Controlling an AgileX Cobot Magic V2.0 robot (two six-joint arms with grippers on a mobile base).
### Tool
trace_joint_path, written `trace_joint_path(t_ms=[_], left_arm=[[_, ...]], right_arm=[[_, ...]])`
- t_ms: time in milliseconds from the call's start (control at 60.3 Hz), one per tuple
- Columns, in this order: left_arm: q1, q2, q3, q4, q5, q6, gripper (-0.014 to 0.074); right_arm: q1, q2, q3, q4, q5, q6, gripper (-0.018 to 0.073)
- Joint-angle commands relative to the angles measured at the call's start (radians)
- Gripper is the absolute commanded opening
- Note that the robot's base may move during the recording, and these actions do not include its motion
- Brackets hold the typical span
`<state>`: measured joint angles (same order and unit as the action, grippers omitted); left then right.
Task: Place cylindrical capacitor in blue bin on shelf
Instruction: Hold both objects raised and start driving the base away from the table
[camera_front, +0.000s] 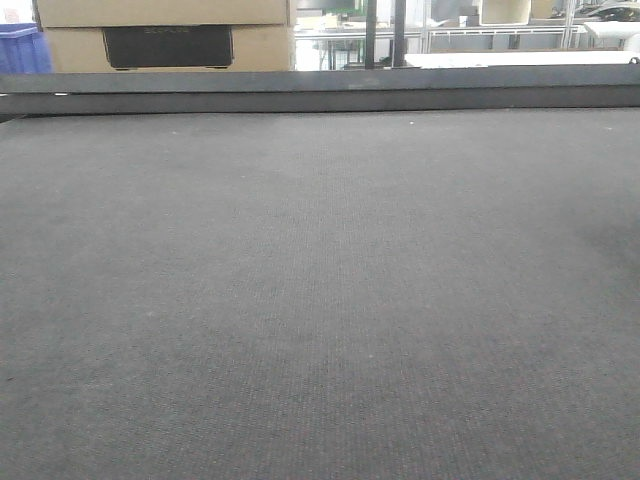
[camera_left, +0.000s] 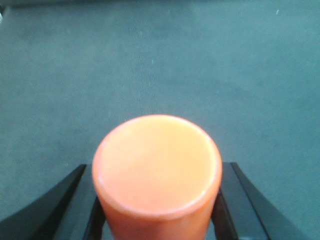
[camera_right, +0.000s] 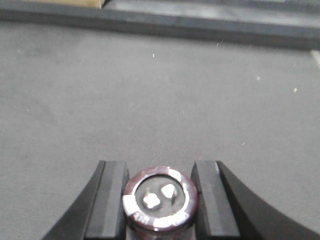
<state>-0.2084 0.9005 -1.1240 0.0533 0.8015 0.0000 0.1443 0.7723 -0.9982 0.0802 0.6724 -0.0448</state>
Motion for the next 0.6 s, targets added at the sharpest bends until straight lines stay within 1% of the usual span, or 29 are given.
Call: trace_joint_path(t_ms=[0,282,398,580], left_arm=[[-0.008,-0.034,-0.008,0.001,-0.005,0.000,-0.0111],[-0.008,-0.038,-0.008,0.003,-0.003,0.000,-0.0111],[-0.008,-0.038,-0.008,0.003,0.038,0.000,-0.0111],[-0.008,-0.038,-0.008,0.003,0.038,0.000,-0.0111]], right_arm=[[0.003,-0.049,-0.009,-0.001,-0.006,-0.010,-0.0063],[0.003,-0.077,-0.009,0.013,-0.004,-0.010,-0.0063],[0.003,-0.077,-0.009,0.024,-0.002,-0.010,-0.0063],[0.003,-0.077,-0.009,0.025,0.000,-0.010,-0.0063]])
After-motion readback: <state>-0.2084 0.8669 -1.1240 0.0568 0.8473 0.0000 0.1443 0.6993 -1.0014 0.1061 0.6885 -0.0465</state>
